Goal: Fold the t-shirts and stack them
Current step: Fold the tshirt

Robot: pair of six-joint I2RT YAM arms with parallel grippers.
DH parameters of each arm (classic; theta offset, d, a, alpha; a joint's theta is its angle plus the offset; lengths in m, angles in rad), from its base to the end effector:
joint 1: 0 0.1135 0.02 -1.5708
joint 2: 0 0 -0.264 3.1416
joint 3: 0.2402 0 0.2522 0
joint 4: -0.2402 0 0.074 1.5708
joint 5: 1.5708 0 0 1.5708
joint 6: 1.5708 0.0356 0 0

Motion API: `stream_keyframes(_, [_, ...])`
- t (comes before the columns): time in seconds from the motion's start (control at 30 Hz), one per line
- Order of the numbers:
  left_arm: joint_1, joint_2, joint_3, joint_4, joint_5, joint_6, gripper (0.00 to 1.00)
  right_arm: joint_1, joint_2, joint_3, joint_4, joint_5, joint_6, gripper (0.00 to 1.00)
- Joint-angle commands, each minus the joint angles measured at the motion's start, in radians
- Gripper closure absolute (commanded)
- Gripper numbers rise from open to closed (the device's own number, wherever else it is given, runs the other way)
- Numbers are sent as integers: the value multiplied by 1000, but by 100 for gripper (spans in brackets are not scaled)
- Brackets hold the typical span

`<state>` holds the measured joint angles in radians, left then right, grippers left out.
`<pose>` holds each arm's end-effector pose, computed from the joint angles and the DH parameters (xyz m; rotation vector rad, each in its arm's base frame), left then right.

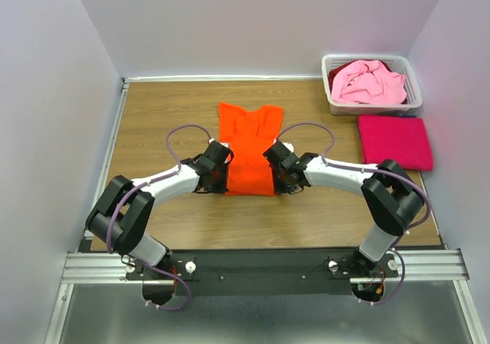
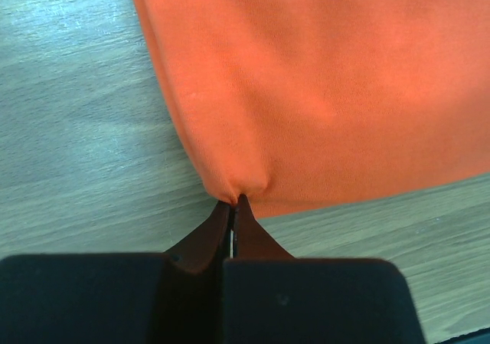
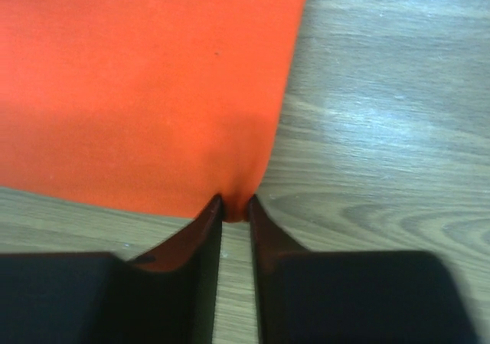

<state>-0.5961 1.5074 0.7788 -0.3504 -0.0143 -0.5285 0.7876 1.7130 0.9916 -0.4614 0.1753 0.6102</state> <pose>0.2301 -0.1555 0.1620 0.0863 2.6959 -0.3446 0.2318 0.2240 0.1572 -0.1948 2.7225 0.1614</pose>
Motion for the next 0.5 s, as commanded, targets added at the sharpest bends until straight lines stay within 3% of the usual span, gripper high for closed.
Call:
stream_keyframes(0.0, [-13, -10, -24, -39, 8, 2, 100, 13, 115, -68, -141, 46, -15, 80])
stream_keyframes(0.17, [-28, -38, -27, -70, 36, -2, 100, 19, 85, -80, -145, 44, -21, 99])
stream_keyframes(0.37, [-131, -241, -111, -166, 57, -102, 100, 45, -122, -179, -258, -45, -4, 99])
stream_keyframes(0.47, [-249, -373, -98, -315, 71, -255, 100, 73, -272, -196, -377, -134, 23, 99])
